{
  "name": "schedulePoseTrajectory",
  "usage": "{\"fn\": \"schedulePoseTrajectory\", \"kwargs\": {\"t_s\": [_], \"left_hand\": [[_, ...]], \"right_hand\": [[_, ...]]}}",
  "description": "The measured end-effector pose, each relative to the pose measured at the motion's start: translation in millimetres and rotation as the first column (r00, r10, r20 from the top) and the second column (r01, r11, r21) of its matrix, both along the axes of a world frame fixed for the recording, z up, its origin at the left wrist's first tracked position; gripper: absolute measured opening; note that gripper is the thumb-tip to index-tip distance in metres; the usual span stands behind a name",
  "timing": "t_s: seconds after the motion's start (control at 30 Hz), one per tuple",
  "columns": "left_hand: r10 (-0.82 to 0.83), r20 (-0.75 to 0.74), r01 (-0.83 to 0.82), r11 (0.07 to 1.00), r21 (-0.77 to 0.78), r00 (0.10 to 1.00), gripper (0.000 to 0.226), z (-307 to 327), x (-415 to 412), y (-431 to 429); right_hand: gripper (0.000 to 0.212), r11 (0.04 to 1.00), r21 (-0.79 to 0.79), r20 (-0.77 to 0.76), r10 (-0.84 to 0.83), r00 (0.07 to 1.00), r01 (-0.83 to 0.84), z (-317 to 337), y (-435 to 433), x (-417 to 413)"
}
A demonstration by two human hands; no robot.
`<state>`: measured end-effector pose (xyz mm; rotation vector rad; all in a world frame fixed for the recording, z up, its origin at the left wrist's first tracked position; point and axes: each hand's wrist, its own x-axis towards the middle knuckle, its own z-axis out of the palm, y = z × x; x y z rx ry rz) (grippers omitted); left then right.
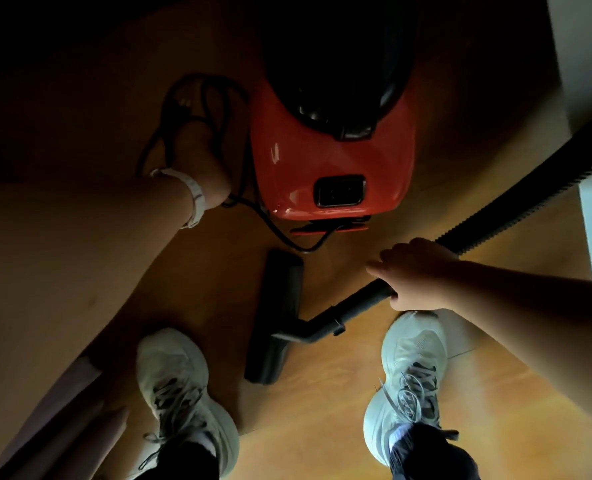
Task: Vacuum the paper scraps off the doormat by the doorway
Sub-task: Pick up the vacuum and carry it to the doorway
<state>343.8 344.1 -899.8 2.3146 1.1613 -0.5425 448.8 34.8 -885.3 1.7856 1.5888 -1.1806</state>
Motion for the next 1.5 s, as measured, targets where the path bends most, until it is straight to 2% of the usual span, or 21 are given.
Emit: {"fn": "schedulePoseTrajectory", "kwargs": {"t_s": [0.07, 0.13, 0.2, 0.3, 0.4, 0.47, 0.53, 0.6, 0.67, 0.73, 0.77, 1.0, 1.07, 1.2, 1.3, 1.4, 1.47, 1.5], "left_hand": [[0.107, 0.049, -0.102, 0.991, -0.088, 0.993, 0.039, 14, 1, -6], [0.197, 0.094, -0.181, 0.971, -0.157, 0.976, 0.053, 24, 0, -8], [0.332, 0.116, -0.286, 0.911, -0.295, 0.936, 0.069, 36, -2, -6], [0.477, 0.174, -0.361, 0.817, -0.450, 0.862, 0.046, 76, 8, -13], [0.498, 0.264, -0.329, 0.807, -0.491, 0.826, 0.025, 113, 22, -22], [0.475, 0.340, -0.284, 0.830, -0.481, 0.812, 0.024, 139, 30, -26], [0.470, 0.367, -0.242, 0.819, -0.521, 0.803, 0.015, 160, 40, -31], [0.458, 0.386, -0.203, 0.814, -0.544, 0.801, 0.018, 180, 51, -36], [0.389, 0.415, -0.138, 0.845, -0.518, 0.823, 0.021, 193, 63, -42], [0.306, 0.428, -0.073, 0.874, -0.480, 0.850, 0.012, 202, 77, -52], [0.285, 0.422, -0.067, 0.885, -0.461, 0.861, 0.018, 203, 83, -57], [0.347, 0.292, -0.257, 0.917, -0.305, 0.891, 0.052, 185, 118, -78], [0.416, 0.255, -0.323, 0.884, -0.337, 0.873, 0.058, 175, 125, -82], [0.545, 0.222, -0.437, 0.809, -0.393, 0.808, 0.054, 160, 140, -89], [0.522, 0.213, -0.450, 0.838, -0.308, 0.826, 0.046, 155, 149, -95], [0.481, 0.238, -0.449, 0.876, -0.178, 0.844, 0.044, 154, 150, -103], [0.477, 0.245, -0.451, 0.878, -0.159, 0.844, 0.045, 158, 150, -106], [0.481, 0.231, -0.456, 0.876, -0.155, 0.846, 0.046, 159, 150, -106]], "right_hand": [[0.040, 1.000, -0.014, -0.015, -0.020, 1.000, 0.020, 14, 2, 2], [0.038, 0.998, -0.007, -0.019, -0.065, 0.998, 0.065, 29, 5, 5], [0.037, 0.995, 0.007, -0.001, -0.096, 0.995, 0.096, 45, 9, 7], [0.036, 0.995, 0.035, 0.031, -0.096, 0.995, 0.095, 70, 12, 11], [0.037, 0.997, 0.037, 0.052, -0.071, 0.996, 0.069, 100, 16, 16], [0.036, 0.998, 0.029, 0.061, -0.059, 0.996, 0.058, 120, 16, 19], [0.035, 0.998, 0.017, 0.067, -0.057, 0.996, 0.056, 140, 16, 24], [0.033, 0.999, 0.018, 0.073, -0.049, 0.996, 0.048, 161, 17, 31], [0.033, 0.999, 0.044, 0.088, -0.014, 0.996, 0.010, 181, 19, 39], [0.033, 0.998, 0.066, 0.105, 0.016, 0.994, -0.023, 198, 21, 49], [0.033, 0.997, 0.070, 0.111, 0.021, 0.994, -0.028, 205, 21, 55], [0.030, 0.997, 0.070, 0.180, 0.024, 0.983, -0.038, 205, -2, 98], [0.028, 0.997, 0.062, 0.183, 0.027, 0.983, -0.039, 195, -10, 104], [0.024, 0.996, 0.038, 0.240, 0.073, 0.968, -0.084, 173, -22, 112], [0.018, 0.996, 0.018, 0.274, 0.082, 0.958, -0.090, 165, -21, 110], [0.015, 0.990, 0.118, 0.238, 0.051, 0.970, -0.081, 163, -26, 103], [0.024, 0.970, 0.230, 0.268, 0.020, 0.963, -0.084, 165, -31, 109], [0.028, 0.970, 0.234, 0.297, -0.012, 0.955, -0.061, 171, -31, 118]]}}
